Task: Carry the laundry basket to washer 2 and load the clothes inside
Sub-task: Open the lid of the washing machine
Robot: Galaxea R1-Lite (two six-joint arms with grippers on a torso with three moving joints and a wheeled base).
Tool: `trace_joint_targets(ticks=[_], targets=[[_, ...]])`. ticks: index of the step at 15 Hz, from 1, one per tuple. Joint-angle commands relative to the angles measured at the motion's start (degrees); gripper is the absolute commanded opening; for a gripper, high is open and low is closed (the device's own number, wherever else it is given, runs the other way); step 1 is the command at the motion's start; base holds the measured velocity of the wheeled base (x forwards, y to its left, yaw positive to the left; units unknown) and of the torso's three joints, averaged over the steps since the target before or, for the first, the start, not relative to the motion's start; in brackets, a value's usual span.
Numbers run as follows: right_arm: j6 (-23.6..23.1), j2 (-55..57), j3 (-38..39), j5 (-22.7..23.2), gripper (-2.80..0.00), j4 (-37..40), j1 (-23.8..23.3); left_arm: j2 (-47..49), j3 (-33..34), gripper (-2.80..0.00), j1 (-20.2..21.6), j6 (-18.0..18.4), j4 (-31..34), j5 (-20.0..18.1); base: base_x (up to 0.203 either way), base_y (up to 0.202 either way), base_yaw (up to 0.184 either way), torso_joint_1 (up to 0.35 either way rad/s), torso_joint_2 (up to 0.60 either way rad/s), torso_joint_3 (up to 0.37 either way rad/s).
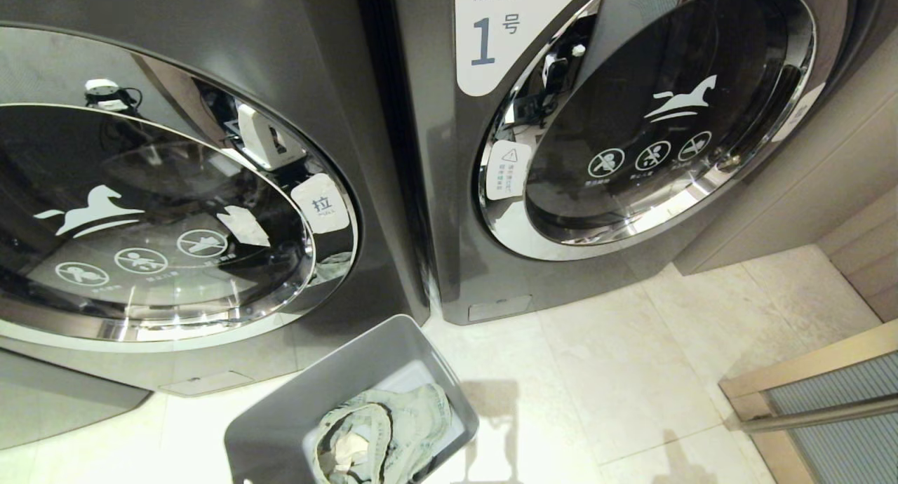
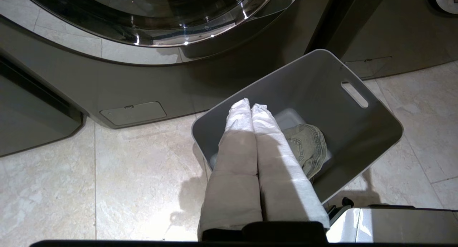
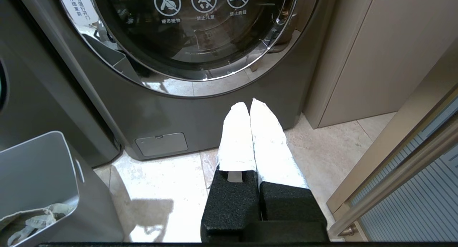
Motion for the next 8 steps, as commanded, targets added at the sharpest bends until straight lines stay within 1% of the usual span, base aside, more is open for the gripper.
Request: trace_joint_targets(ticks=[1,4,5,6,8], targets=[[0.0,0.1,2.3,0.0,-2.80,-0.1,0.0,0.1,0.0,-2.80,0.0,0.0,0.0,0.0,0.000,0.000,0.000,0.000,0.00,0.000],[0.0,0.1,2.3,0.0,-2.80,-0.1,0.0,0.1,0.0,-2.80,0.0,0.0,0.0,0.0,0.000,0.000,0.000,0.000,0.00,0.000],[0.0,0.1,2.3,0.0,-2.80,-0.1,0.0,0.1,0.0,-2.80,0.0,0.0,0.0,0.0,0.002,-0.055,0.000,0.003,0.00,0.007],[0.0,0.1,2.3,0.0,-2.80,-0.1,0.0,0.1,0.0,-2.80,0.0,0.0,0.0,0.0,0.001,-0.110,0.001,-0.002,0.00,0.002],[0.0,0.1,2.3,0.0,-2.80,-0.1,0.0,0.1,0.0,-2.80,0.0,0.0,0.0,0.0,0.000,-0.182,0.002,0.004,0.00,0.003]])
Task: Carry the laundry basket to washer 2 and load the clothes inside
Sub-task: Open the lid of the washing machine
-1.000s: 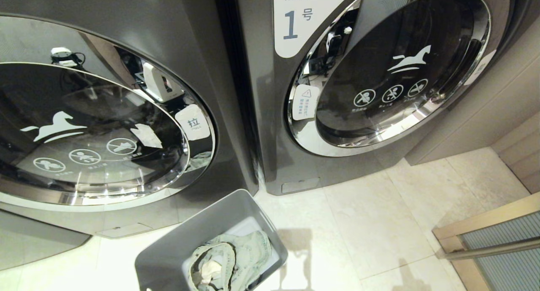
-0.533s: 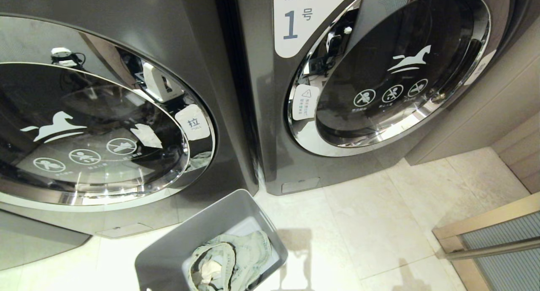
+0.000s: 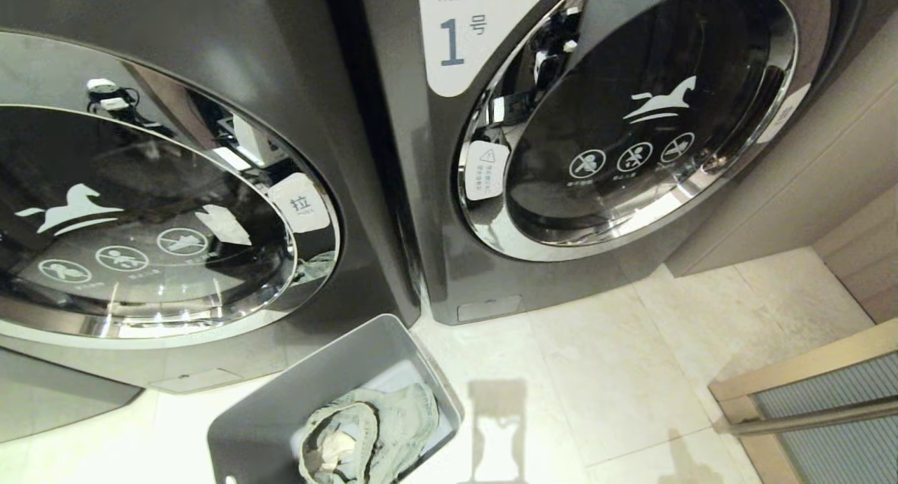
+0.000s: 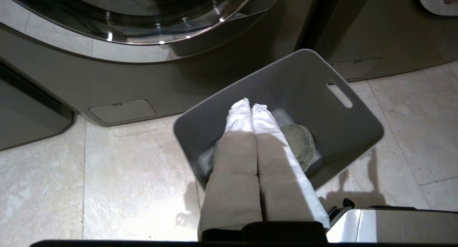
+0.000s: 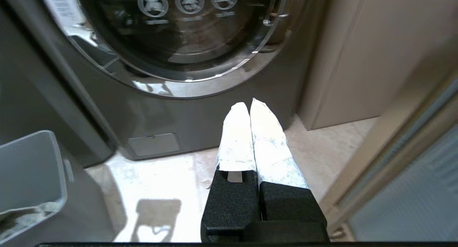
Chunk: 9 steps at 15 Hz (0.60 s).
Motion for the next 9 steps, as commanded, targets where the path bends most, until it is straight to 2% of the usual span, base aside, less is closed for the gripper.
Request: trace_joint_targets(ticks=[1,6,9], targets=[[0.0,0.1,2.3,0.0,-2.80,-0.1,0.0,0.1,0.0,-2.80,0.0,0.0,0.0,0.0,0.000,-0.203,-0.001,0.006,0.00,0.002],[0.0,0.1,2.3,0.0,-2.80,-0.1,0.0,0.1,0.0,-2.80,0.0,0.0,0.0,0.0,0.000,-0.183,0.001,0.001,0.00,0.002],[0.0,0.1,2.3,0.0,-2.80,-0.1,0.0,0.1,0.0,-2.80,0.0,0.1,0.0,0.0,0.000,-0.028,0.001,0.000,0.00,0.000]])
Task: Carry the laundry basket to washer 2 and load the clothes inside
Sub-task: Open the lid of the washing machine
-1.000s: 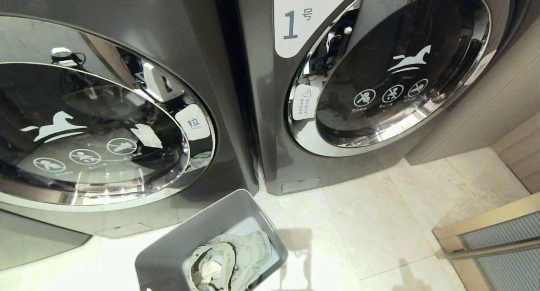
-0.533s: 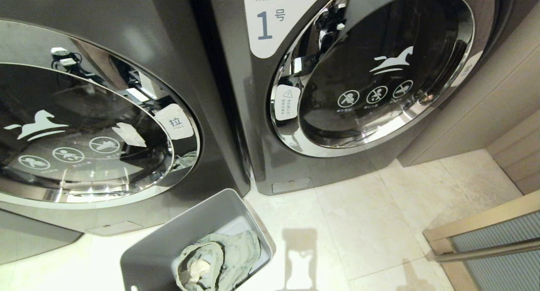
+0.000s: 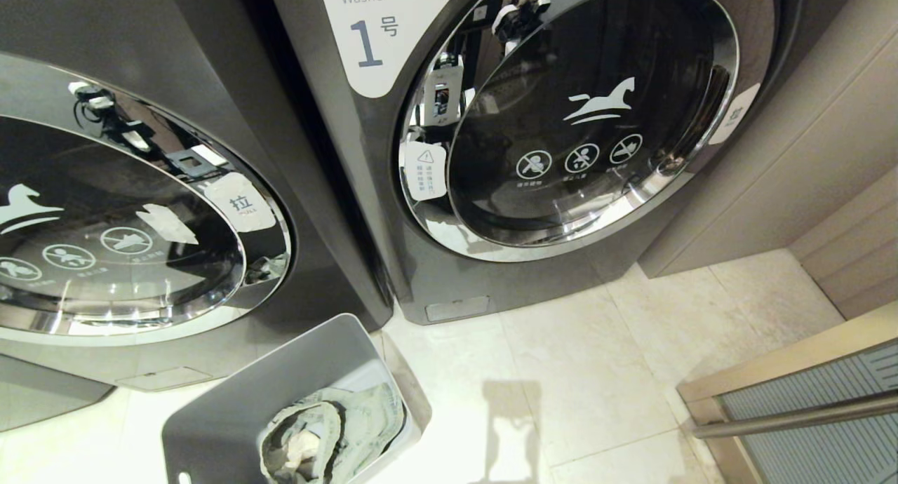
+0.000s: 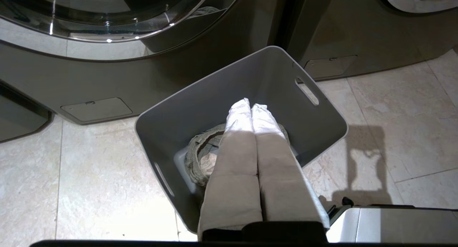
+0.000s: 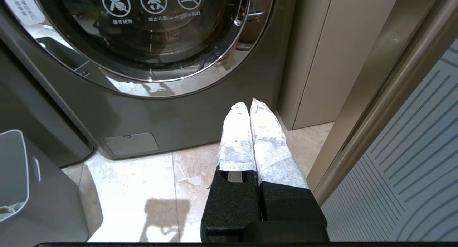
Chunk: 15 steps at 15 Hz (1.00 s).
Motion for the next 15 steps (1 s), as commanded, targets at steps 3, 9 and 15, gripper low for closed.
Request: trace_joint_targets(ticks=[3,9,15], targets=[[0.0,0.1,2.3,0.0,-2.80,-0.1,0.1,0.1,0.0,-2.80,0.1,0.0,0.0,0.0,0.000,0.000,0.000,0.000,0.00,0.000],[0.0,0.1,2.3,0.0,-2.80,-0.1,0.1,0.1,0.0,-2.80,0.1,0.0,0.0,0.0,0.000,0.000,0.000,0.000,0.00,0.000],[0.0,0.1,2.3,0.0,-2.80,-0.1,0.1,0.1,0.0,-2.80,0.1,0.0,0.0,0.0,0.000,0.000,0.000,0.000,0.00,0.000]])
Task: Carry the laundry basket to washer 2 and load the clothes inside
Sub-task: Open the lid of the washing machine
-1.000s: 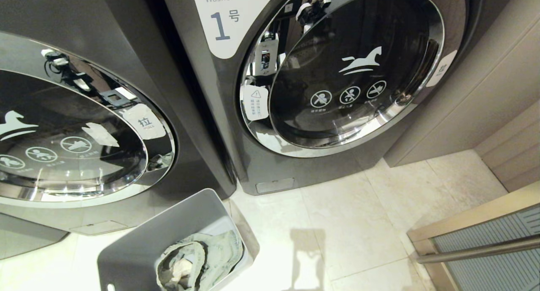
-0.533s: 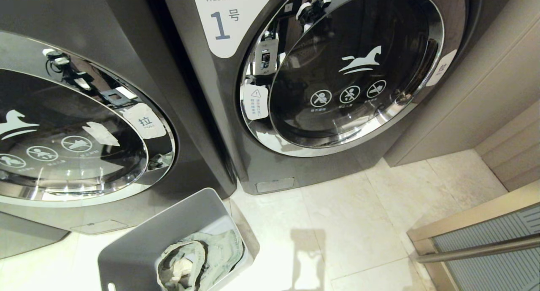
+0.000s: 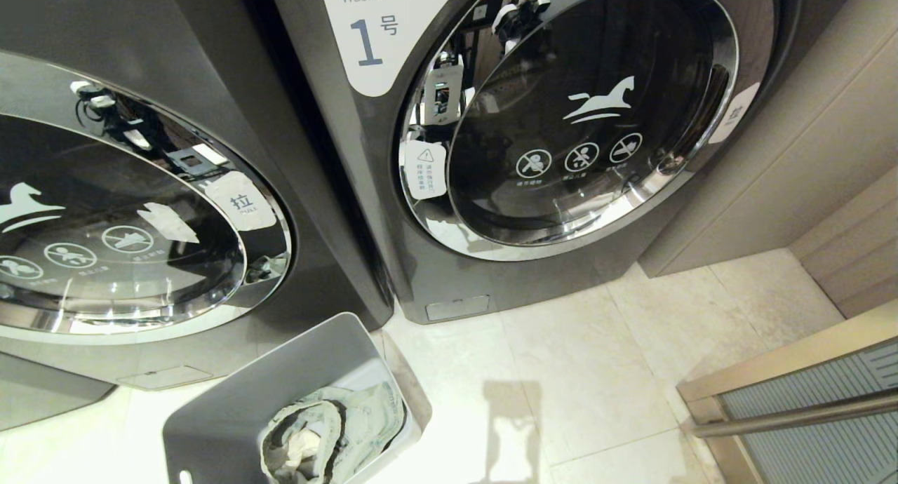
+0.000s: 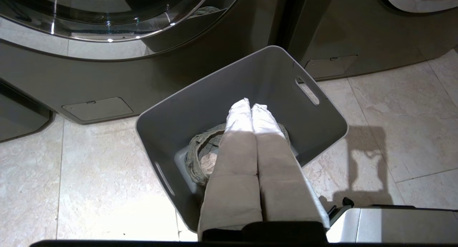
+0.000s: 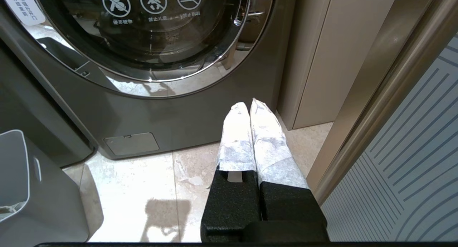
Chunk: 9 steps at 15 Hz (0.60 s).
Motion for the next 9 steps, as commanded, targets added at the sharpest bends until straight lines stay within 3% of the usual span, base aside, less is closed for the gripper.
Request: trace_joint_targets(ticks=[1,9], targets=[[0.0,0.1,2.3,0.0,-2.80,-0.1,0.0,0.1,0.0,-2.80,0.0,0.0,0.0,0.0,0.000,0.000,0.000,0.000,0.00,0.000],[0.0,0.1,2.3,0.0,-2.80,-0.1,0.0,0.1,0.0,-2.80,0.0,0.0,0.0,0.0,0.000,0.000,0.000,0.000,0.00,0.000]])
